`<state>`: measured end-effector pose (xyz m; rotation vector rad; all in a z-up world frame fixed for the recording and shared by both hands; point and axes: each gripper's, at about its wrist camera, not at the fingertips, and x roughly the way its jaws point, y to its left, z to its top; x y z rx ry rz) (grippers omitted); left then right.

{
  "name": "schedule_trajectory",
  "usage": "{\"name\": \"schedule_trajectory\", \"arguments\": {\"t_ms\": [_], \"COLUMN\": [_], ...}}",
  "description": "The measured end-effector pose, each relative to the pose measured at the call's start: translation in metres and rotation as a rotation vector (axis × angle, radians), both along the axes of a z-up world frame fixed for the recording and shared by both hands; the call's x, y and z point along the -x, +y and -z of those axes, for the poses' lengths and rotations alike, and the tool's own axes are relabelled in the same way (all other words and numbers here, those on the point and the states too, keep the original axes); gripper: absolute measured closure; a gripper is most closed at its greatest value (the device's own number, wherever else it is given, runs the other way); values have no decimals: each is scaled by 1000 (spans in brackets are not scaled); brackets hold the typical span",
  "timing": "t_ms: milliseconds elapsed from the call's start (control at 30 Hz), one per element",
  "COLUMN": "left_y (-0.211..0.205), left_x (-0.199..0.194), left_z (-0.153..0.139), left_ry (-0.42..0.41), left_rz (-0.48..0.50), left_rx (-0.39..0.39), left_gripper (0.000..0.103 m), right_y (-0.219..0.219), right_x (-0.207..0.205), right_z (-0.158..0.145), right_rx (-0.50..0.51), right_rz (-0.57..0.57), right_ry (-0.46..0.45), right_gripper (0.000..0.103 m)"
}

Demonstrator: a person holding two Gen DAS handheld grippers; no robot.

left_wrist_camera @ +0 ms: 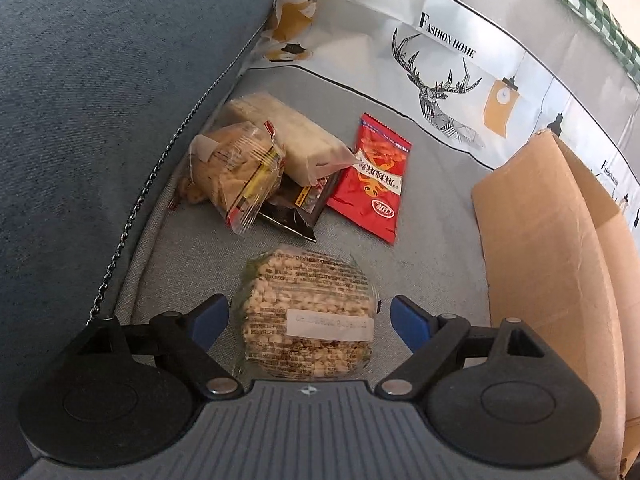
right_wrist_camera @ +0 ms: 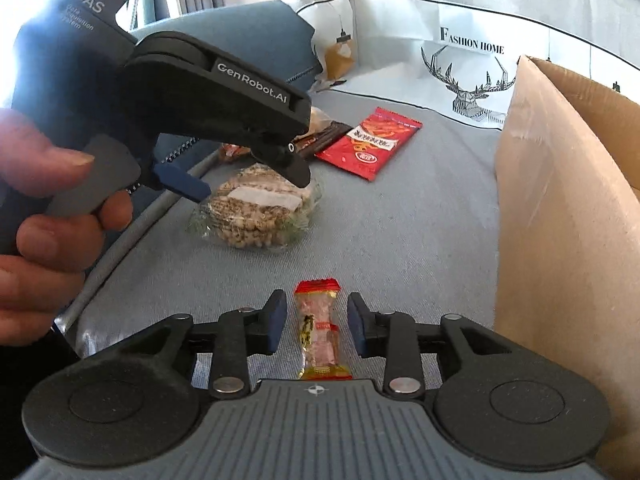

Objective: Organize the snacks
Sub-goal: 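Lower the left gripper onto the round peanut tub and grasp it, then lift the peanut tub with the left gripper while the right gripper lifts the red cake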

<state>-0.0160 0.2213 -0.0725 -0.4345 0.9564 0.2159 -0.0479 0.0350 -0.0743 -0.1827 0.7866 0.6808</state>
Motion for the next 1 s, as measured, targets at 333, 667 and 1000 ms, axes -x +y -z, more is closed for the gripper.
{"name": "schedule_trajectory", "arguments": {"t_ms": [333, 667, 1000], "left_y": [-17, -23, -32], "left_x": [-10, -17, -21], "left_z": [8, 14, 19], "left_ry": [46, 67, 79], "left_rz": [70, 81, 105], "left_rx": [-73, -111, -174], "left_gripper": [4, 2, 2], "right_y": [4, 0, 1], "right_x": [3, -1, -2], "right_z": [7, 7, 10], "right_rx": [62, 69, 78], "right_rz": [-22, 15, 18], "right_ry": [36, 3, 7], "right_gripper": [61, 84, 84]}}
